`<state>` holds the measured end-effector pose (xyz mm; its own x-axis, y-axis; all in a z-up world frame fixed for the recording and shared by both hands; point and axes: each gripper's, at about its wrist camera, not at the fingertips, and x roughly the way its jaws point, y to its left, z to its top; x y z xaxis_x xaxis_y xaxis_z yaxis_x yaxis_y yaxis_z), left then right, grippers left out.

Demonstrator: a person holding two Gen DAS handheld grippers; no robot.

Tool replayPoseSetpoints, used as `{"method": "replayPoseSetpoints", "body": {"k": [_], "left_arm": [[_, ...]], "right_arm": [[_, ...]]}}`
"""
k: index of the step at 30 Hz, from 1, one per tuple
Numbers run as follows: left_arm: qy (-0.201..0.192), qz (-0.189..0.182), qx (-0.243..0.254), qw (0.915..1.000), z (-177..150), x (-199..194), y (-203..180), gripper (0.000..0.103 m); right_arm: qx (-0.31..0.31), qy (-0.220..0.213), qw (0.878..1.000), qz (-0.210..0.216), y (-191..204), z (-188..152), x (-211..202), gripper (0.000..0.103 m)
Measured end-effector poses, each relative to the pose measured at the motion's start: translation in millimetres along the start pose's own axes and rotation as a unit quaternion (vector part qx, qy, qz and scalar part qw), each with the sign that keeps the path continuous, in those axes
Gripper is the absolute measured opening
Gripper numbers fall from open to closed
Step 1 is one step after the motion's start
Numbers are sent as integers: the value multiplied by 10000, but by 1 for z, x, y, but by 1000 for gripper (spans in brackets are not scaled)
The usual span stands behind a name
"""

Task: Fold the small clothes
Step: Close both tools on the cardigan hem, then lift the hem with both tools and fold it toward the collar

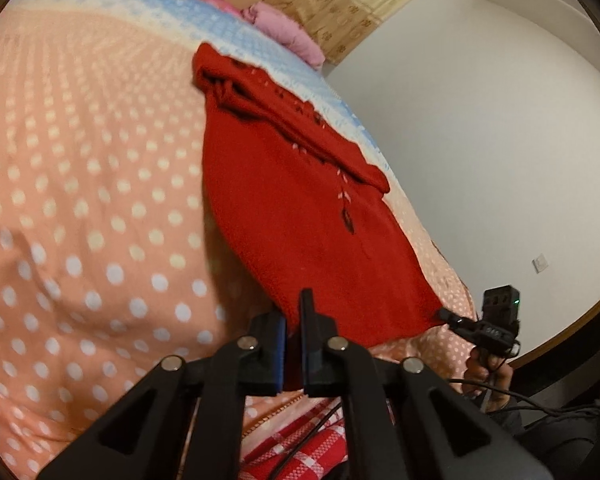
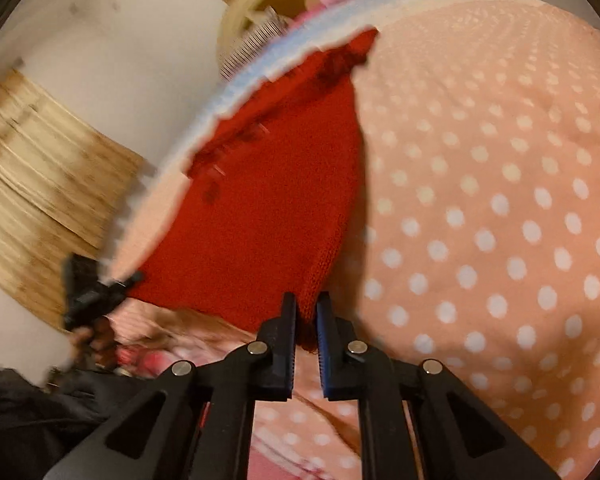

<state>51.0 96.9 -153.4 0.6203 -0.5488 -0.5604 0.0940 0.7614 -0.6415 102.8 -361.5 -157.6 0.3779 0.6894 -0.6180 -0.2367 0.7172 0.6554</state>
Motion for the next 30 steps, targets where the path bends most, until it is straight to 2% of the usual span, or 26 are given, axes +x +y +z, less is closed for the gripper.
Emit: {"method": "replayPoseSetpoints", "body": {"k": [4,6,9,12,19,30], "left_arm": [[-56,-12,76,10000,3,-1,-2,5],[-94,79,180,9998,8,-1,-6,5],[-142,324,404,9986,16,-1,-12,5],[-215,386,411,9982,29,-1,-15,5],[-411,263,465,9977,61,3,-21,5],[-644,425,613,9951,117,12,-33,5]], "right_arm": [[5,-249,9996,157,2,5,-9,9],[23,-363,9989,299,4,7,-12,8],[-35,-484,9984,298,8,16,-14,8],[-56,-636,9975,290,10,31,-16,8],[-46,-897,9953,357,16,67,-17,8],[-314,-1458,9878,450,40,131,-31,7]]}}
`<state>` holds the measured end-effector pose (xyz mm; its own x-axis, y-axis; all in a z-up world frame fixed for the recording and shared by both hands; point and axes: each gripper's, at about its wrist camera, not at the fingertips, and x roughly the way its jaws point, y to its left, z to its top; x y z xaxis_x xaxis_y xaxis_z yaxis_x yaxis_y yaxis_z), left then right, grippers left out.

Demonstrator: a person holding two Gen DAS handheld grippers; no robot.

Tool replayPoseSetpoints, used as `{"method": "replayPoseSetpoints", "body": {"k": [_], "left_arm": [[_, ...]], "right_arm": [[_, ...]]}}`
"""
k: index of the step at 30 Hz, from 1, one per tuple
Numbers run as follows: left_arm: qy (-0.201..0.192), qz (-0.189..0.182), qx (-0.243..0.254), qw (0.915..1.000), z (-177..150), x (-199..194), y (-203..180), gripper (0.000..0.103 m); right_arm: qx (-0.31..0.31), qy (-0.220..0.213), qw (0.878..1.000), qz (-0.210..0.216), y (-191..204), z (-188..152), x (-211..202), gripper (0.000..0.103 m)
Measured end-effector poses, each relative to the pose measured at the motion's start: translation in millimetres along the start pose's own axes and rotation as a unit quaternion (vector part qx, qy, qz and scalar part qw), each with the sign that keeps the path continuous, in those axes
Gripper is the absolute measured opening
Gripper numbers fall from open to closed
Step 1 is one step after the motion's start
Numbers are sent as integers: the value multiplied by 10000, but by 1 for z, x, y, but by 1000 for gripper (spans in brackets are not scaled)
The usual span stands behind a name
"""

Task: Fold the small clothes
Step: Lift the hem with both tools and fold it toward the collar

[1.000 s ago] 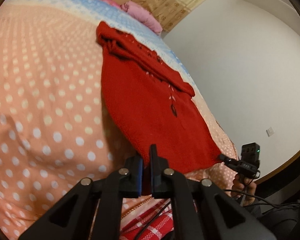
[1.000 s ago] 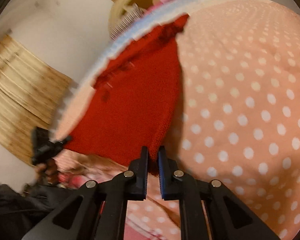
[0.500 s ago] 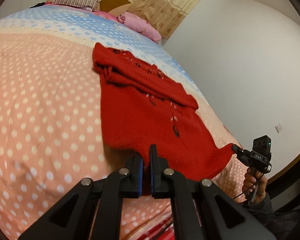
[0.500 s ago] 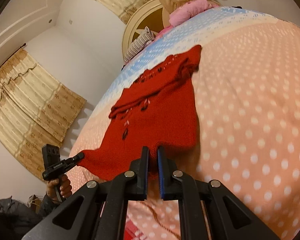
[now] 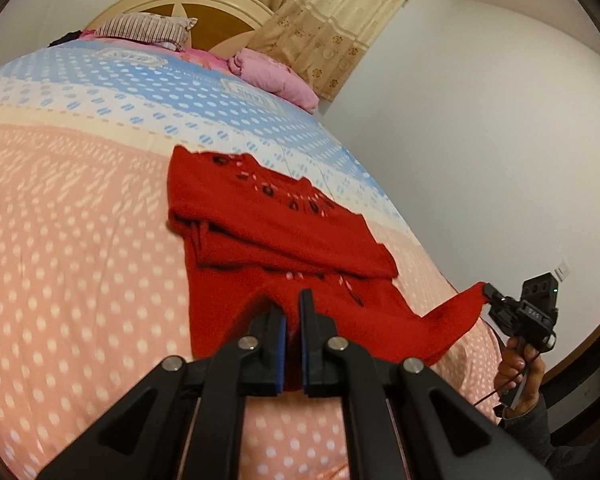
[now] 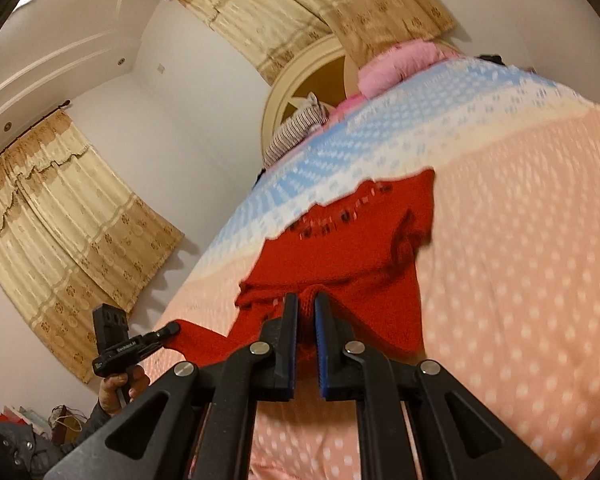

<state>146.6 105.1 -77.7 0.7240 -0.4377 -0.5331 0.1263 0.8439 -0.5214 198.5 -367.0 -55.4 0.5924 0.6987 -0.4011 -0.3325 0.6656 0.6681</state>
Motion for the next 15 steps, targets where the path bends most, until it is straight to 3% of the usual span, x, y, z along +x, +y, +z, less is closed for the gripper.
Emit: {"method": "replayPoseSetpoints", "body": {"k": [15], "left_arm": [[-257,-53,-106,9996,68,37,5,5]], "right_arm": [[-180,-330,9992,-160,11,85,28,7]]}}
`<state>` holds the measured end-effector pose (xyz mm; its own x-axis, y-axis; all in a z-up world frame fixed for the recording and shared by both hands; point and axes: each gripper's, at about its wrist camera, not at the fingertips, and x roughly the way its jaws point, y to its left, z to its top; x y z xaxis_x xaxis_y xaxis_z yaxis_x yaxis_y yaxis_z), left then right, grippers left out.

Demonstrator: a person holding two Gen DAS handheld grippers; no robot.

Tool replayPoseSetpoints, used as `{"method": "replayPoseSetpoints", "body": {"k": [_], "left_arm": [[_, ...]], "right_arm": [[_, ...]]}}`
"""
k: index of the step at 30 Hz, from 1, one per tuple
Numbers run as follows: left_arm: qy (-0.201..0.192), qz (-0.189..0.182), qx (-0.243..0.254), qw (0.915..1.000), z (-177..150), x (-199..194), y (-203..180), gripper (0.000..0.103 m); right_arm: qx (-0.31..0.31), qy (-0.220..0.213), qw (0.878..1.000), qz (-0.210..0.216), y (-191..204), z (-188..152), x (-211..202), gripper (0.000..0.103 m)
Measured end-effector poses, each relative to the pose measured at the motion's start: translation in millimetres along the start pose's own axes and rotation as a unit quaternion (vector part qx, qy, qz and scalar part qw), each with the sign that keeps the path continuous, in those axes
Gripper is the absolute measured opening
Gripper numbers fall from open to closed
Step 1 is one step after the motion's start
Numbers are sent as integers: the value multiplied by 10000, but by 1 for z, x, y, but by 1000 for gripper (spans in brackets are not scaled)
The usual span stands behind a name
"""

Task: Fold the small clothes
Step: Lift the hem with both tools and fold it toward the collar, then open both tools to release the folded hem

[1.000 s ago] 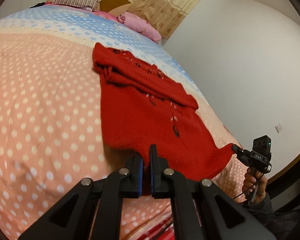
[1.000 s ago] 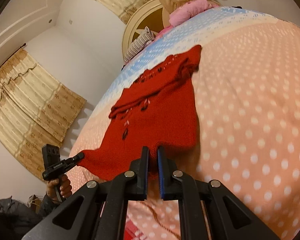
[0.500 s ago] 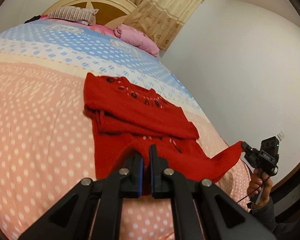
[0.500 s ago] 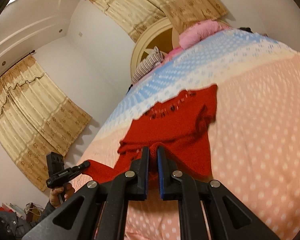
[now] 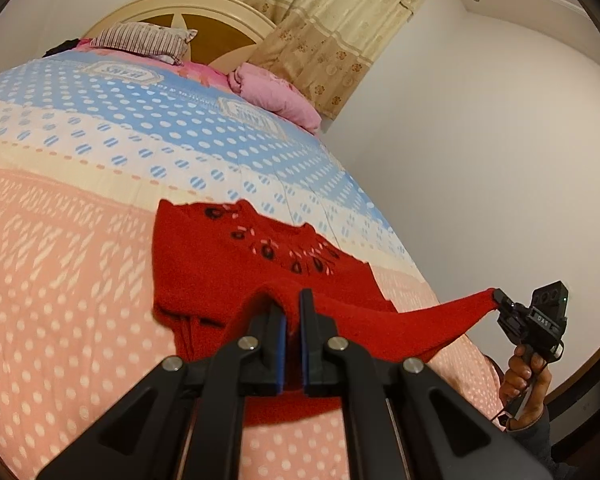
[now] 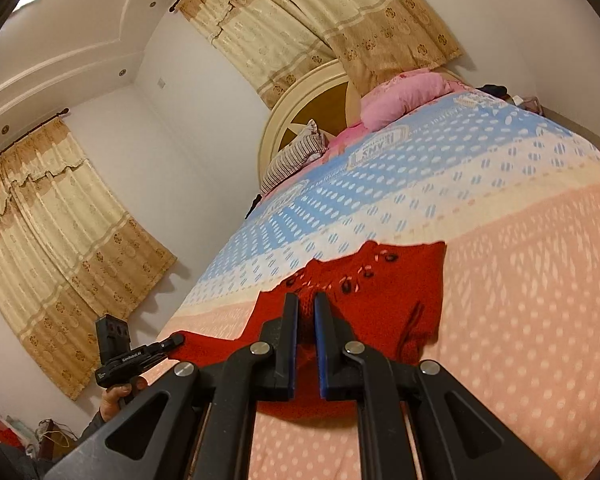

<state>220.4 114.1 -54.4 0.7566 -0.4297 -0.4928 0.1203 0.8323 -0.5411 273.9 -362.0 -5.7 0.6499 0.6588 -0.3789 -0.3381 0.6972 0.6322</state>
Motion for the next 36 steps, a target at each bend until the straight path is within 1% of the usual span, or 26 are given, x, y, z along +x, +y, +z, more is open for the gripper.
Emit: {"method": "replayPoseSetpoints", "body": {"k": [3,5,9,11,13,16,18,20,22,27,29,30,31,32,33,34,35,36], "left_arm": [[-92,68,-67,9999,11,5,6,5],[-169,16,-122,9998,19,10,10,5],[-160,125,-135,9997,34,27,15,5],[-131,221,-79,9996,40,38,16,5],[-142,389,107,9991,45,49,16,5],[-19,543,192,9983,49,69,24,5],[117,729,228,9970,49,85,34,5],[202,805,134,9965,48,97,44,5],[272,979,137,9947,45,109,53,5],[489,1108,-61,9926,46,130,70,5],[610,1092,-151,9920,47,136,75,8],[576,1166,-172,9914,47,135,76,9],[524,1126,-194,9921,47,132,76,10],[511,1089,-177,9926,46,129,76,10],[513,1138,-117,9921,45,125,74,13],[506,1246,-4,9909,44,122,72,24],[479,1407,203,9887,42,118,67,32],[465,1539,398,9862,39,114,62,51]], "right_arm": [[20,-21,10000,-64,-3,12,11,7],[19,-20,9999,-118,-5,18,18,7],[70,13,9997,-240,-13,32,40,7],[90,42,9994,-332,-18,37,51,7],[123,110,9989,-439,-24,42,64,7],[135,186,9979,-612,-32,49,82,7],[113,254,9967,-762,-38,52,95,7],[103,348,9950,-929,-46,53,112,7],[122,440,9933,-1059,-55,55,129,7],[-47,737,9872,-1415,-64,59,180,7],[35,713,9876,-1398,-70,61,192,8],[58,692,9874,-1421,-72,62,197,8],[102,695,9863,-1491,-76,63,201,9],[116,703,9853,-1555,-77,63,203,15],[89,687,9842,-1632,-77,62,203,36],[15,686,9837,-1660,-76,59,201,52],[-56,698,9833,-1677,-74,57,200,75],[-152,724,9822,-1725,-71,53,197,76]]}}
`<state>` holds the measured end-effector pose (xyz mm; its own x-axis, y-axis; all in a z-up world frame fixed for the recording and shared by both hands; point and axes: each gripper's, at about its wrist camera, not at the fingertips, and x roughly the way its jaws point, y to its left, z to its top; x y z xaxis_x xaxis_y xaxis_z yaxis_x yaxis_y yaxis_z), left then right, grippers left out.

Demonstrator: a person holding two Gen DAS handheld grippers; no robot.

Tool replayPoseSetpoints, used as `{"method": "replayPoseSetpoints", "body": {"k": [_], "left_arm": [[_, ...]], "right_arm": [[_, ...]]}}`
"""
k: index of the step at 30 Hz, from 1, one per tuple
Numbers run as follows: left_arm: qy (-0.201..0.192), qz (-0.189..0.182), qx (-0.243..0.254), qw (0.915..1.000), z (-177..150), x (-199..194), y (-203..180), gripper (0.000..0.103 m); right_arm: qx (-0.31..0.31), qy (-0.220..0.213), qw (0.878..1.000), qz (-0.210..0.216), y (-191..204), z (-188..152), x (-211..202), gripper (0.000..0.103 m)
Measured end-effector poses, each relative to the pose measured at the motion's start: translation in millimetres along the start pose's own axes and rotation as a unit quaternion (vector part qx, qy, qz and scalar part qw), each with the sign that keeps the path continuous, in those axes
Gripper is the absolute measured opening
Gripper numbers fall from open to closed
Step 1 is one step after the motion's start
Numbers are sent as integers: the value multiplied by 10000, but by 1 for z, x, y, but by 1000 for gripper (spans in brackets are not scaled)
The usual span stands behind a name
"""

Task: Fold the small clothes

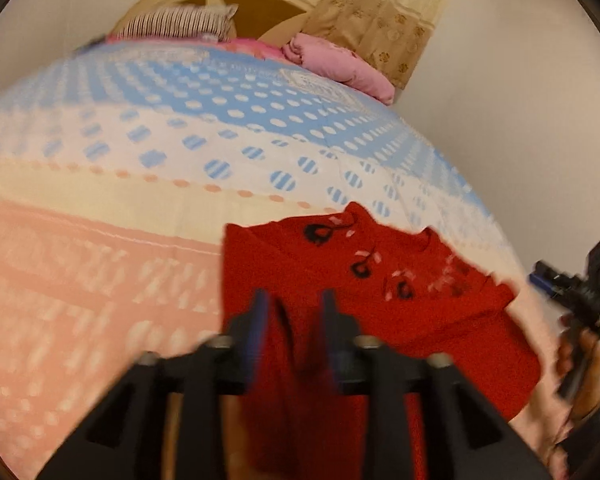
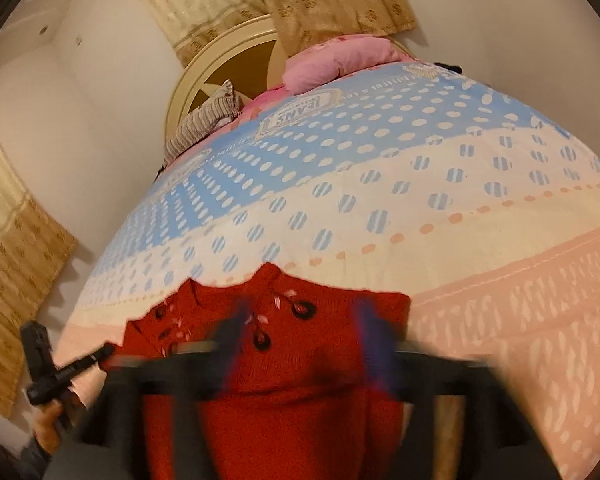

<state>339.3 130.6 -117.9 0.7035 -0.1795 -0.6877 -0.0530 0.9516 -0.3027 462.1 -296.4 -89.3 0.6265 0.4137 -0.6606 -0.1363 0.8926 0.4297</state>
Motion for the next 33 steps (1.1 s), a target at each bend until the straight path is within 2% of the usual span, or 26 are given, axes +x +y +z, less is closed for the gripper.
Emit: {"method": "replayPoseSetpoints", "body": {"k": [1,3,5,6,7,9,10,12,14,15,17,19,23,27,31,33], "left_arm": [[-11,173,187,9997,-4,-4,-4,69],[-91,247,415,9988,-11,-12,-9,79],[-24,463,793,9958,-19,-12,-18,82],[15,516,913,9945,-21,-9,-21,83],[69,597,1075,9924,-23,-5,-26,83],[146,778,1238,9891,-24,5,-33,83],[164,897,1248,9880,-21,10,-33,83],[53,1297,1190,9844,-11,16,-30,83],[-111,1429,936,9852,0,11,-24,83],[-236,1406,765,9868,5,5,-19,84],[-408,1177,479,9911,12,-10,-10,87],[-503,1139,508,9909,10,-19,-9,94],[-458,1111,611,9909,-8,-27,-8,95],[-411,941,709,9922,-33,-32,-17,96],[-320,1104,996,9884,-46,-24,-28,96],[-205,1296,1051,9858,-49,-16,-29,96]], "right_arm": [[-221,97,9997,-83,5,-6,-2,76],[-691,414,9966,-170,19,-17,1,76],[-1399,889,9853,-404,39,-34,10,76],[-1748,1168,9759,-578,50,-44,18,76],[-2243,1476,9595,-856,64,-57,30,76],[-2890,1641,9349,-1249,83,-72,49,76],[-2998,1655,9296,-1361,88,-73,57,76],[-2911,1533,9339,-1398,95,-57,71,76],[-2785,1132,9360,-1830,97,-32,79,76],[-2664,903,9392,-1968,96,-20,77,76],[-2201,414,9551,-1938,89,5,63,76],[-1951,386,9664,-1630,82,10,51,76],[-2076,431,9669,-1421,68,-12,30,76],[-1623,402,9822,-856,44,-42,-11,76],[-1377,345,9898,-137,42,-76,-41,76],[-1282,378,9910,62,42,-88,-44,76]]}}
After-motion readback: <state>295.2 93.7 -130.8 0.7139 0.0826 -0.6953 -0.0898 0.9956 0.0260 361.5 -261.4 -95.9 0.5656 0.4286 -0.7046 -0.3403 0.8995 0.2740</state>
